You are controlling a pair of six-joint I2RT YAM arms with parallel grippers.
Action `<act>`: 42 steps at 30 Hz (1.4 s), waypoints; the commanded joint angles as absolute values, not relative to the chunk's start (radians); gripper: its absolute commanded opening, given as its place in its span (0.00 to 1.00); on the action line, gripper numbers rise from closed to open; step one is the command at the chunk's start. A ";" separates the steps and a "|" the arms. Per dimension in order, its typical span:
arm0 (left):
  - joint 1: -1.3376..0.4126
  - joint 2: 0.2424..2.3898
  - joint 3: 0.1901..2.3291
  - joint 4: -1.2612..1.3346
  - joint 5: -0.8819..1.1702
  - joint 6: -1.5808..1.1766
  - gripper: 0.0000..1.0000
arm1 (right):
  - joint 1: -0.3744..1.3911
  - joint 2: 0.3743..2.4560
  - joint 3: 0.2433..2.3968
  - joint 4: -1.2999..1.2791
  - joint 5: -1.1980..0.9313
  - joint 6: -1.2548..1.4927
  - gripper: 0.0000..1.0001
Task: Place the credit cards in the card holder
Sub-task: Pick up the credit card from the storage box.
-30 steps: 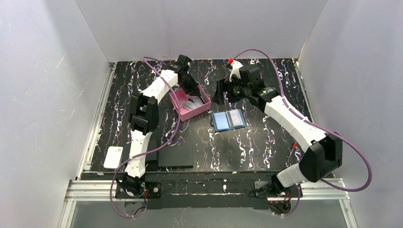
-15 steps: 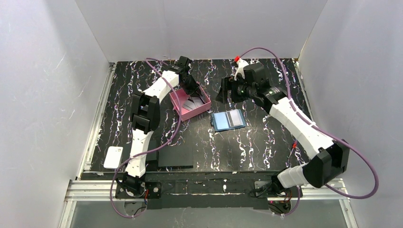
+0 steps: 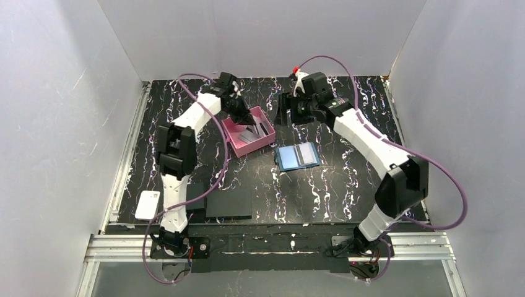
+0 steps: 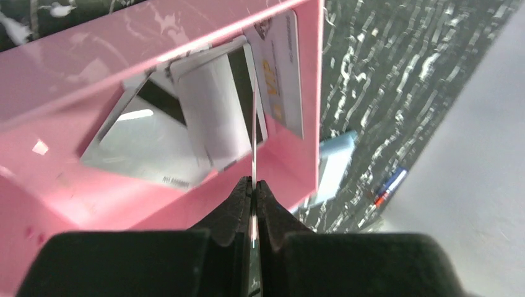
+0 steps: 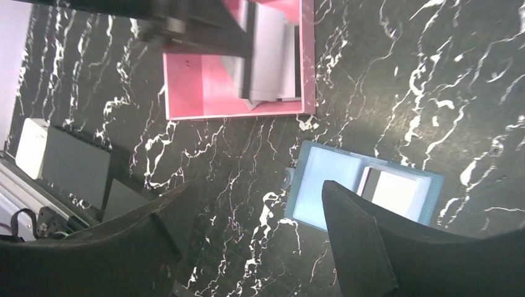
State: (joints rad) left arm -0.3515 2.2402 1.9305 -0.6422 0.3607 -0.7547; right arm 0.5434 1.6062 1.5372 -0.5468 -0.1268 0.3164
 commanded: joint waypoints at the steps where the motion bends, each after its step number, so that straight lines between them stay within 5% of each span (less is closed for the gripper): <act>1: -0.265 1.995 1.776 -0.475 0.526 -0.683 0.00 | 0.545 1.667 1.571 -0.492 -0.230 0.325 0.82; 11: -0.165 1.856 1.477 0.087 0.945 -0.895 0.00 | 0.543 1.742 1.460 -0.104 -0.542 0.508 0.82; 16: -0.160 1.816 1.478 0.094 0.975 -0.905 0.00 | 0.539 1.782 1.374 0.154 -0.640 0.710 0.62; 30: -0.144 1.735 1.345 0.231 0.923 -1.053 0.00 | 0.505 1.838 1.025 1.092 -0.539 1.428 0.53; 37: -0.144 1.720 1.311 0.272 0.893 -1.091 0.00 | 0.506 1.873 1.026 1.177 -0.526 1.507 0.55; 42: -0.144 1.719 1.293 0.315 0.895 -1.127 0.00 | 0.507 1.908 1.036 1.251 -0.517 1.574 0.35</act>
State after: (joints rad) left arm -0.1478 1.7878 1.3125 0.2554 0.8944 -1.0985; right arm 0.5049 1.8748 1.0183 1.0897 -0.5339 1.4940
